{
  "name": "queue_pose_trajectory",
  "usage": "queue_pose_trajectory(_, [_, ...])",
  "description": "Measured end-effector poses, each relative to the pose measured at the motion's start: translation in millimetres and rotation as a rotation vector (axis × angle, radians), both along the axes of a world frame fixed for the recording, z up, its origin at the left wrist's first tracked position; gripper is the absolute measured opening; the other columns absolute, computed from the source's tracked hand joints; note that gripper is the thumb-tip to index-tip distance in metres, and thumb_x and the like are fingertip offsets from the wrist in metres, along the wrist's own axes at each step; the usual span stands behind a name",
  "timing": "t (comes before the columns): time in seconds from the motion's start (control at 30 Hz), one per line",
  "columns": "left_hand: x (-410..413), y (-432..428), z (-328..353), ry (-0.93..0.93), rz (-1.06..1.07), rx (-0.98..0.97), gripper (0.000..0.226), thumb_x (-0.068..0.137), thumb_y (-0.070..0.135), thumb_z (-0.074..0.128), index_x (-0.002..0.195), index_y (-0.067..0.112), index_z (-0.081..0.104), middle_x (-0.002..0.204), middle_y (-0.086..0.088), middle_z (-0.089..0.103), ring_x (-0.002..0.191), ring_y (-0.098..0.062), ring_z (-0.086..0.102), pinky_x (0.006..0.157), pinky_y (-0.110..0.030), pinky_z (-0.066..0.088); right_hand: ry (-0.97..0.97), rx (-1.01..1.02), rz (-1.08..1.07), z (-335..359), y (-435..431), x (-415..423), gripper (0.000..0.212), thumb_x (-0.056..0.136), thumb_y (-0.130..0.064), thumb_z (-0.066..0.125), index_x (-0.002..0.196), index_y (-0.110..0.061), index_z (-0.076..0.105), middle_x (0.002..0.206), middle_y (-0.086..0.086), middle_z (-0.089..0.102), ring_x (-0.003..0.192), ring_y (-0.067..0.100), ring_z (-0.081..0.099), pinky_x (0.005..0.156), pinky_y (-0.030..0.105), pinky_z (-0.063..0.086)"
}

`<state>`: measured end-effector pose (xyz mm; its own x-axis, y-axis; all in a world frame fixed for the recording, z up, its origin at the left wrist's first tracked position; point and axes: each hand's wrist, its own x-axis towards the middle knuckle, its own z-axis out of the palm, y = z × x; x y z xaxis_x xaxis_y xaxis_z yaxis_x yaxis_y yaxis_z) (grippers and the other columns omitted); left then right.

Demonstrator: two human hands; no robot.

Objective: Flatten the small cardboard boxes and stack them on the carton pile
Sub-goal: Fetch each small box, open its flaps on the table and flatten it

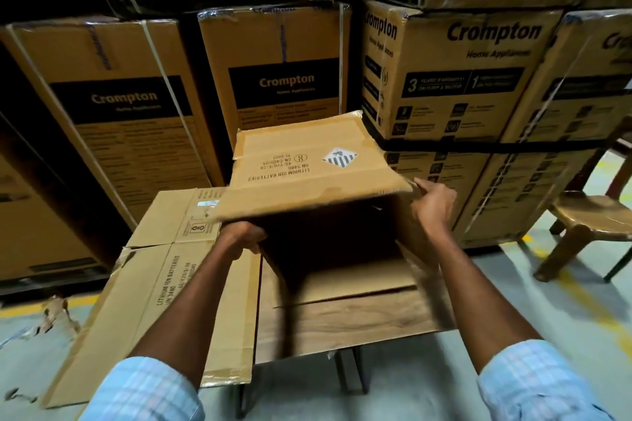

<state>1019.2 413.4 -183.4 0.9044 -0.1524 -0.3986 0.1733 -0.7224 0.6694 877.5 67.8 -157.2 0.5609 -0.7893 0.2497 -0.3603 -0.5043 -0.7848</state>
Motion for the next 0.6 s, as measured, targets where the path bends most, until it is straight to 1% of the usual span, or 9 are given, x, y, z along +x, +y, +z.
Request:
queue_pose_trajectory(0.03, [-3.5, 6.7, -2.8, 0.039, -0.022, -0.04, 0.014, 0.096, 0.007, 0.057, 0.088, 0.005, 0.068, 0.07, -0.006, 0.068, 0.061, -0.018, 0.061, 0.074, -0.031, 0.052, -0.008, -0.038, 0.014, 8.2, 8.3, 5.2, 0.05, 0.087, 0.012, 0.066, 0.133, -0.009, 0.066, 0.117, 0.012, 0.072, 0.072, 0.013, 0.059, 0.049, 0.0, 0.038])
queue_pose_trajectory(0.1, [-14.3, 21.7, -6.7, 0.077, 0.016, -0.211, 0.025, 0.1, 0.003, 0.053, 0.079, 0.006, 0.066, 0.063, -0.002, 0.068, 0.055, -0.013, 0.06, 0.07, -0.027, 0.052, -0.032, -0.149, 0.066, 25.4, 28.3, 17.9, 0.051, 0.089, 0.01, 0.064, 0.135, -0.013, 0.065, 0.117, 0.01, 0.071, 0.081, 0.017, 0.062, 0.064, 0.016, 0.052])
queue_pose_trajectory(0.17, [-26.1, 37.8, -17.1, 0.105, 0.134, -0.396, 0.024, 0.099, -0.001, 0.055, 0.078, 0.002, 0.065, 0.065, -0.008, 0.068, 0.041, -0.007, 0.06, 0.05, -0.016, 0.049, -0.088, -0.24, 0.16, 33.4, 50.3, 30.6, 0.042, 0.096, 0.003, 0.055, 0.13, -0.016, 0.069, 0.111, 0.012, 0.072, 0.086, 0.022, 0.065, 0.072, 0.034, 0.058])
queue_pose_trajectory(0.23, [-31.7, 54.3, -37.4, 0.187, 0.333, -0.611, 0.02, 0.1, -0.003, 0.053, 0.082, 0.0, 0.061, 0.074, -0.014, 0.062, 0.036, -0.009, 0.059, 0.037, -0.014, 0.042, -0.023, -0.499, 0.253, 22.6, 75.8, 44.6, 0.043, 0.091, 0.01, 0.047, 0.121, -0.009, 0.072, 0.106, 0.015, 0.073, 0.092, 0.03, 0.068, 0.082, 0.044, 0.058])
queue_pose_trajectory(0.33, [-38.5, 82.9, -86.5, 0.305, 0.636, -0.823, 0.016, 0.101, -0.004, 0.046, 0.089, 0.003, 0.053, 0.081, -0.014, 0.05, 0.047, -0.017, 0.058, 0.032, -0.017, 0.041, 0.25, -0.704, 0.344, -19.1, 116.9, 47.6, 0.039, 0.086, 0.007, 0.048, 0.111, -0.013, 0.071, 0.103, 0.011, 0.072, 0.093, 0.03, 0.068, 0.082, 0.04, 0.051])
queue_pose_trajectory(0.4, [-49.8, 104.2, -116.6, 0.305, 0.745, -0.84, 0.025, 0.096, -0.013, 0.039, 0.1, 0.005, 0.056, 0.084, -0.013, 0.049, 0.062, -0.018, 0.049, 0.032, -0.016, 0.042, 0.422, -0.721, 0.411, -53.6, 135.1, 36.6, 0.032, 0.091, 0.001, 0.048, 0.111, -0.015, 0.069, 0.107, 0.009, 0.071, 0.1, 0.03, 0.067, 0.087, 0.038, 0.045])
queue_pose_trajectory(0.47, [-61.3, 125.1, -138.9, 0.253, 0.817, -0.839, 0.043, 0.09, -0.018, 0.038, 0.118, 0.008, 0.057, 0.086, -0.013, 0.054, 0.067, -0.018, 0.049, 0.035, -0.015, 0.043, 0.543, -0.618, 0.476, -85.4, 138.7, 21.5, 0.03, 0.098, 0.0, 0.045, 0.116, -0.008, 0.067, 0.115, 0.016, 0.069, 0.112, 0.036, 0.063, 0.095, 0.04, 0.043])
queue_pose_trajectory(0.53, [-64.7, 142.8, -154.4, 0.199, 0.852, -0.823, 0.046, 0.09, -0.017, 0.045, 0.126, 0.008, 0.059, 0.087, -0.014, 0.061, 0.063, -0.017, 0.058, 0.036, -0.017, 0.044, 0.643, -0.547, 0.522, -109.1, 141.3, 8.3, 0.034, 0.101, 0.002, 0.041, 0.124, -0.004, 0.066, 0.123, 0.02, 0.066, 0.118, 0.037, 0.06, 0.101, 0.042, 0.043])
queue_pose_trajectory(0.6, [-65.6, 153.1, -161.5, 0.136, 0.862, -0.739, 0.044, 0.09, -0.014, 0.051, 0.129, 0.005, 0.058, 0.084, -0.014, 0.063, 0.053, -0.016, 0.057, 0.035, -0.02, 0.042, 0.681, -0.514, 0.604, -126.1, 146.5, -0.3, 0.031, 0.103, 0.001, 0.041, 0.121, 0.001, 0.065, 0.123, 0.024, 0.063, 0.119, 0.041, 0.058, 0.102, 0.044, 0.042])
